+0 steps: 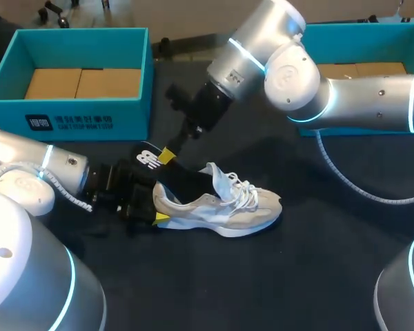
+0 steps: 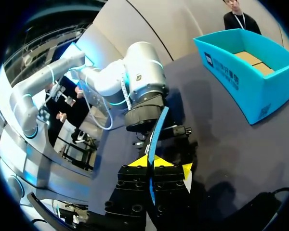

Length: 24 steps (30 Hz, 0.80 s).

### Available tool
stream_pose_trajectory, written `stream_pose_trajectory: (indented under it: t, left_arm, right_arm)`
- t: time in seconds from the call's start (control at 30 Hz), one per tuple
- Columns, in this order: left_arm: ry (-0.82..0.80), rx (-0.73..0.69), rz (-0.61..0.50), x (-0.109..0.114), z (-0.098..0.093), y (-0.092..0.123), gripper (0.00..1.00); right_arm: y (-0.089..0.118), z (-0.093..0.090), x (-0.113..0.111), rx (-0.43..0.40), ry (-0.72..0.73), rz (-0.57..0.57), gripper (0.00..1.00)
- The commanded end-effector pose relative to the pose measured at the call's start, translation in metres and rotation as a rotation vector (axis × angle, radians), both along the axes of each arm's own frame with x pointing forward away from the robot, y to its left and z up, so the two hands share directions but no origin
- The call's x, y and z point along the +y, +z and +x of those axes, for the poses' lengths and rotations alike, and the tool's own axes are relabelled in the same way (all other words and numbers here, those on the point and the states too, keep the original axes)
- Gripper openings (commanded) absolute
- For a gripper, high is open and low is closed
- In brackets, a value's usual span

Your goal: Take the shoe out of the shoebox, open the shoe tongue, remove and reinsert the insole, then place the shoe into the shoebox

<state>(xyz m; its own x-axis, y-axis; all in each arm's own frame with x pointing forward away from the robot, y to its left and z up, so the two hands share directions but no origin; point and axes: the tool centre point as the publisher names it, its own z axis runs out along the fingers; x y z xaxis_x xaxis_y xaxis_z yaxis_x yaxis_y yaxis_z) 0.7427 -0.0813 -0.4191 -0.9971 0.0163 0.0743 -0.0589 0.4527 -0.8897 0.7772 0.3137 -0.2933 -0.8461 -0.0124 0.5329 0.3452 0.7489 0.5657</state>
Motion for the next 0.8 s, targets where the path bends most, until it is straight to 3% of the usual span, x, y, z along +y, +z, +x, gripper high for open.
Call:
stream_pose_trajectory:
  t: [0.03,0.37,0.4,0.43,0.47,0.7,0.73,0.8]
  left_arm:
    - [-0.002,0.001,0.003,-0.001,0.001,-0.001,0.0]
    - [-0.002,0.001,0.003,-0.001,0.001,-0.001,0.0]
    - [-0.002,0.001,0.003,-0.001,0.001,-0.001,0.0]
    - [-0.002,0.001,0.003,-0.001,0.001,-0.001,0.0]
    - [-0.002,0.001,0.003,-0.001,0.001,-0.001,0.0]
    - [-0.002,0.001,0.003,-0.001,0.001,-0.001,0.0]
    - [-0.002,0.001,0.003,-0.001,0.001,-0.001,0.0]
    - [-0.002,0.001,0.003,-0.001,0.001,-0.001,0.0]
  right_arm:
    - [-0.002,0.001,-0.003,0.007,0.013,0.005,0.0]
    - [-0.006,-0.001,-0.002,0.036,0.094,0.034,0.02]
    - [-0.006,-0.002,-0.002,0.035,0.095,0.037,0.23]
    - [-0.006,-0.002,-0.002,0.038,0.097,0.038,0.36]
    - [-0.006,-0.003,-0.001,0.04,0.099,0.039,0.41]
    - [-0.003,-0.008,0.0,0.088,0.141,0.035,0.49]
    - [-0.003,-0.009,-0.001,0.096,0.145,0.035,0.57]
    - [-0.004,-0.01,-0.002,0.121,0.155,0.024,0.57]
